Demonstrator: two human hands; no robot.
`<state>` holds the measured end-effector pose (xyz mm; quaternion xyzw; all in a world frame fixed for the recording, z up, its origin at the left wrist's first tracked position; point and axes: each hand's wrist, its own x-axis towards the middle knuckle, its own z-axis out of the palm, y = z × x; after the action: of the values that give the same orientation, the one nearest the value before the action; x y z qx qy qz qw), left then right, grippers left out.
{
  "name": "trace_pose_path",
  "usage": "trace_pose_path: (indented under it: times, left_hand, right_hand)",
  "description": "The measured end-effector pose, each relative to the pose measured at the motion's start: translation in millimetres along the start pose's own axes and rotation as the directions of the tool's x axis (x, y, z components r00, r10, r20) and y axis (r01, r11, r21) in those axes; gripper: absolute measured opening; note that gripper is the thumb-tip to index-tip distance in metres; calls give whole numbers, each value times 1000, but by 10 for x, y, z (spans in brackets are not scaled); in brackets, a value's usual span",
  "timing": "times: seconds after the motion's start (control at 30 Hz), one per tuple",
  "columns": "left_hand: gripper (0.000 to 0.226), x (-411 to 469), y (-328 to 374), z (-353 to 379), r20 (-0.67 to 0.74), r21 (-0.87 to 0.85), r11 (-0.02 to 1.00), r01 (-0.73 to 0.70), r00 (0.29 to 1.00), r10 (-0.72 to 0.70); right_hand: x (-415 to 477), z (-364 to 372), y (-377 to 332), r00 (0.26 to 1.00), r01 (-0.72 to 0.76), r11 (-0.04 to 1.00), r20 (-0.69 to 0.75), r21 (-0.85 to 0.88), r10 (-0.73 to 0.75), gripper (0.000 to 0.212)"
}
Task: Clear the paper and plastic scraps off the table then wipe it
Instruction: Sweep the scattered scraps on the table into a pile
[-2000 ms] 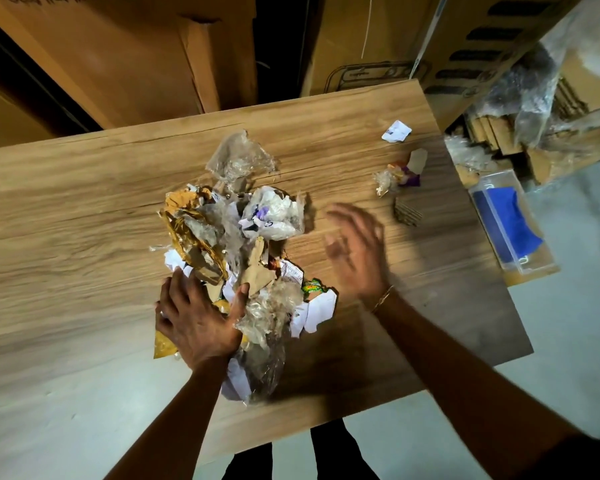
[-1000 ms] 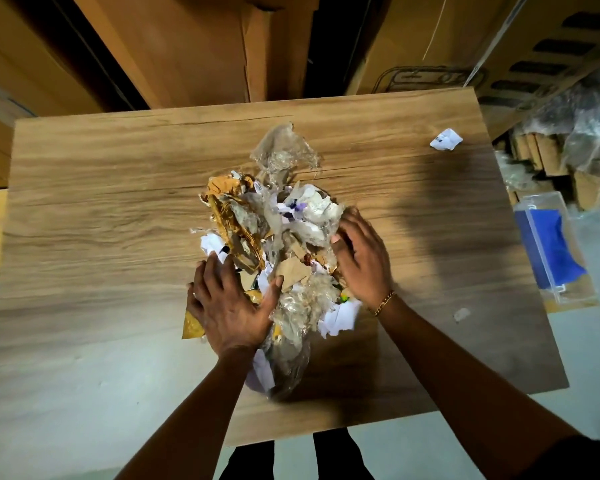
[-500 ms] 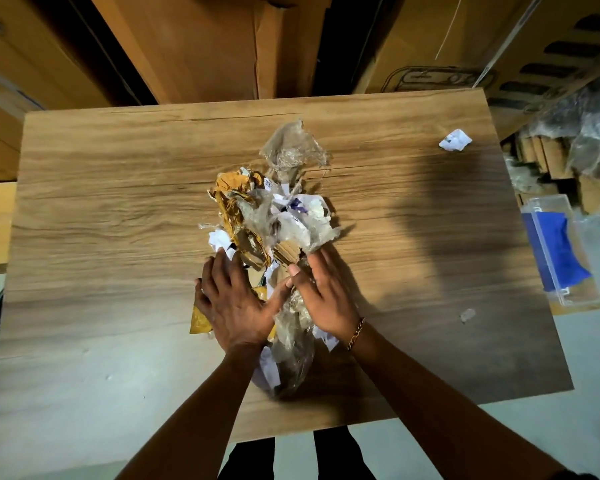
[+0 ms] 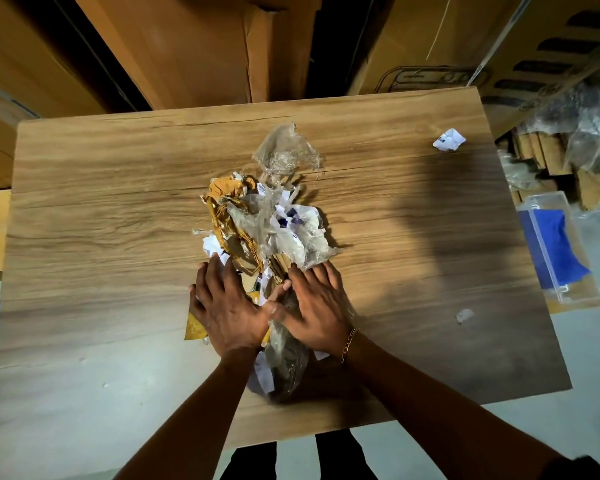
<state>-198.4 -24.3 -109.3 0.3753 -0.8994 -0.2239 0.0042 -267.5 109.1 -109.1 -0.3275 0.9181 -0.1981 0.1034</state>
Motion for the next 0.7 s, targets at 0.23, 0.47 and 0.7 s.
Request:
trace_pose_path:
  times: [0.23, 0.47, 0.7]
  left_hand:
    - [109, -10, -16, 84, -52, 57, 998, -10, 999, 13]
    - [104, -12, 19, 78, -97, 70, 997, 9, 995, -2]
    - [103, -4, 18, 75, -117, 77, 997, 16, 993, -7]
  right_hand:
    - [68, -197, 98, 993, -113, 815, 43, 569, 107, 72]
    - [269, -736, 627, 959, -107, 757, -133, 645, 250, 34]
    - [1236, -1253, 2065, 834, -200, 959, -479, 202, 275, 34]
